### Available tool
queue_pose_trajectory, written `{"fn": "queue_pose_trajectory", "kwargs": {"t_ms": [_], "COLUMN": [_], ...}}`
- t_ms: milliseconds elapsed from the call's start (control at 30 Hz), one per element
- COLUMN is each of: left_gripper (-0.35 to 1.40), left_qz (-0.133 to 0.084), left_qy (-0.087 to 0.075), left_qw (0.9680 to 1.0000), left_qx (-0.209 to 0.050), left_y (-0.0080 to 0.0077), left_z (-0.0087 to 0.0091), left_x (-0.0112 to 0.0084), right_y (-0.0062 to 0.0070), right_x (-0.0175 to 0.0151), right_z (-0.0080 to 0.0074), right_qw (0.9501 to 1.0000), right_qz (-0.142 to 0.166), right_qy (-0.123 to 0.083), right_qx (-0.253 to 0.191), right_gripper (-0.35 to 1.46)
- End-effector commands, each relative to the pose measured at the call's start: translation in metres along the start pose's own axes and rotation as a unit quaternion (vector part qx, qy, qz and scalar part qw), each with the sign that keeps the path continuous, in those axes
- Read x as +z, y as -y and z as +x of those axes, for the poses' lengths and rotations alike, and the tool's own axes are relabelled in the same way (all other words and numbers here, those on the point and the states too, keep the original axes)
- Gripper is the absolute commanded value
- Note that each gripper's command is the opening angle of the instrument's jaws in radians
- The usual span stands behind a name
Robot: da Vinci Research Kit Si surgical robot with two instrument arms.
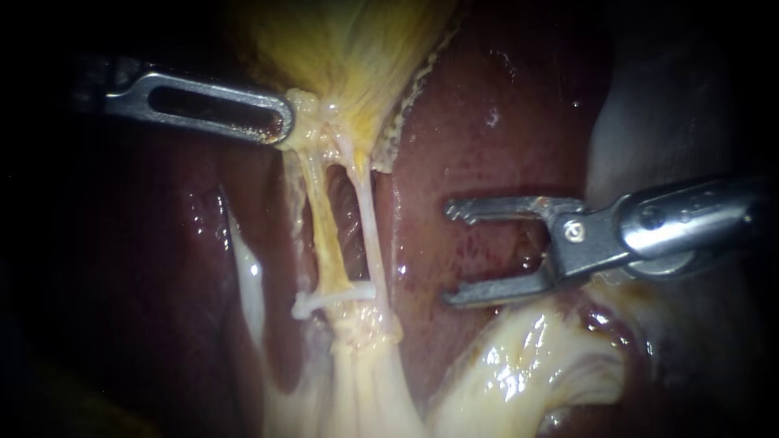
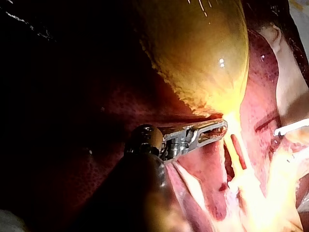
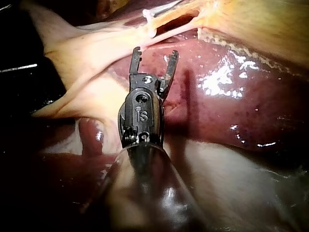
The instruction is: Going back first clip left tube
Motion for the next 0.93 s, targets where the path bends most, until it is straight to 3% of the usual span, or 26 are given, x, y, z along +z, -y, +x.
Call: {"fn": "queue_pose_trajectory", "kwargs": {"t_ms": [33,333,567,933], "left_gripper": [-0.35,-0.35,-0.35,-0.35], "left_qz": [0.000,-0.007,-0.005,-0.005], "left_qy": [0.000,0.005,-0.002,-0.002], "left_qw": [1.0000,0.9999,0.9999,0.9999], "left_qx": [0.000,0.006,0.011,0.011], "left_y": [-0.0001,-0.0015,-0.0028,-0.0029], "left_z": [0.0001,0.0017,0.0028,0.0029], "left_x": [0.0001,0.0026,0.0046,0.0046], "right_y": [0.0000,0.0000,0.0001,0.0001], "right_x": [-0.0002,-0.0011,-0.0011,-0.0012], "right_z": [-0.0001,-0.0006,-0.0007,-0.0007], "right_qw": [1.0000,1.0000,0.9999,0.9999], "right_qz": [0.002,0.006,0.010,0.013], "right_qy": [0.000,-0.001,-0.002,-0.002], "right_qx": [-0.001,-0.003,-0.003,-0.003], "right_gripper": [0.50,0.50,0.50,0.50]}}
